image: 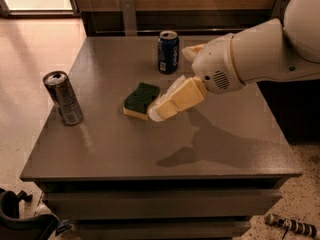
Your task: Pick redbull can
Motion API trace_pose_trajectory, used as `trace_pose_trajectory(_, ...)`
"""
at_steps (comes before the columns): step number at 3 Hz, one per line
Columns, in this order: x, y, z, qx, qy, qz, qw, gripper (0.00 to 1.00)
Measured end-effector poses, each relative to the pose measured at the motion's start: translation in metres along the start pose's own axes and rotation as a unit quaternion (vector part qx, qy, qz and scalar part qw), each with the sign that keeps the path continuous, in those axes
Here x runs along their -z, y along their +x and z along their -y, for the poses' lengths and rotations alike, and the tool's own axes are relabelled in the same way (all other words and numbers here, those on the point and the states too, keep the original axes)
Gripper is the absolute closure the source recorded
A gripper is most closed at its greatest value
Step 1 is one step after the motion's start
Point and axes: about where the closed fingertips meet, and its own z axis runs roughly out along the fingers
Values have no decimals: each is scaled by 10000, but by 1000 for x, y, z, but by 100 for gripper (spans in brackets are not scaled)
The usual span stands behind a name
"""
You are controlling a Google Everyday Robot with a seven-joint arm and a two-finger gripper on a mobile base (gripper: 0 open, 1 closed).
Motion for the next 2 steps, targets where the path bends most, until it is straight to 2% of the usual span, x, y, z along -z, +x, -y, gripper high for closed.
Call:
trace_pose_trajectory(1, -16, -8, -10, 159, -119, 365, 9991, 0)
trace_pose_trajectory(2, -44, -22, -23, 316, -305, 886, 9951, 0)
